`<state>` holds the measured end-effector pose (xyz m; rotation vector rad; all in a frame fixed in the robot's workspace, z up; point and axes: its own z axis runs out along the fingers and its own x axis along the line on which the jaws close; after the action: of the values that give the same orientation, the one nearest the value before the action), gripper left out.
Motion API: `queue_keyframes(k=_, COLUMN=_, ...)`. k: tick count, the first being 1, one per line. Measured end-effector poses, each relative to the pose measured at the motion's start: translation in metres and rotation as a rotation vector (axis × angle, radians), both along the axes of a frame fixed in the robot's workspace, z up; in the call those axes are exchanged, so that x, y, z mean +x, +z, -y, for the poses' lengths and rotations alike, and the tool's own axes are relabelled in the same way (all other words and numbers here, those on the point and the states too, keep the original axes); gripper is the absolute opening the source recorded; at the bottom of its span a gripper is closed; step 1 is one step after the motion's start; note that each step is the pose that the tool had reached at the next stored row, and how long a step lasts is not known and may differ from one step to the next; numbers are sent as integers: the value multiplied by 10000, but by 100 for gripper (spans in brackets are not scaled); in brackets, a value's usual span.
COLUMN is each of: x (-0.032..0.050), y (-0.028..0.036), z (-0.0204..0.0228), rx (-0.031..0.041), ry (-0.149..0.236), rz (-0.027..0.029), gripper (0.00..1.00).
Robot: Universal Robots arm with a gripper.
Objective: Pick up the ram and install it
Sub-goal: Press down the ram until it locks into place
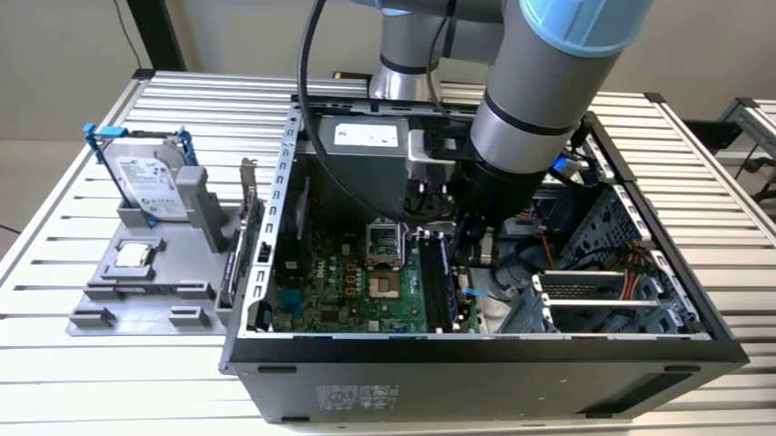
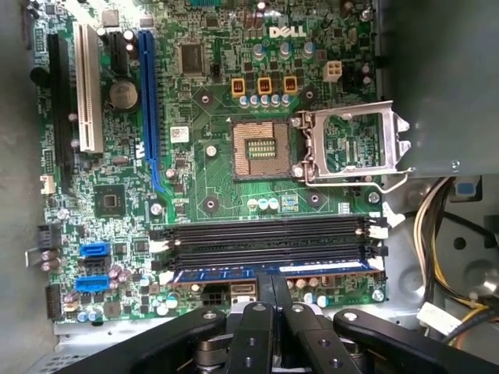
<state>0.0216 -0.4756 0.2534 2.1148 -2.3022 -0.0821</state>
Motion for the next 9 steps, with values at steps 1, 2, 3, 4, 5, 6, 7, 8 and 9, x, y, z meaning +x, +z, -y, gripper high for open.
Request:
queue_keyframes(k=1, x=0, y=11, z=0, rx=0, ry=0, rz=-1, gripper=0)
queue_keyframes(k=2, x=0, y=22, z=0, rx=-2, ry=1, rz=-2, gripper=0)
queue_keyframes(k=3, x=0, y=31, z=0, rx=-1, ry=2, rz=-2, gripper=0)
queue_keyframes(k=4, x=0, y=44, z=0, rx=-2, ry=4, rz=-2, gripper=0)
queue_keyframes(k=5, x=0, y=55, z=0, rx=-1, ry=6, rz=-2, gripper=0)
queue_keyframes(k=6, x=0, y=66, z=0, rx=-8, ry=10, rz=-4, gripper=0)
queue_keyframes(k=7, x=0, y=75, z=0, rx=-14, ry=14, rz=-3, gripper=0)
queue_keyframes(k=8, x=0, y=84, z=0, rx=-21, ry=20, rz=-3, gripper=0)
queue_keyframes(k=9, x=0, y=92, z=0, rx=-27, ry=24, rz=-3, gripper=0)
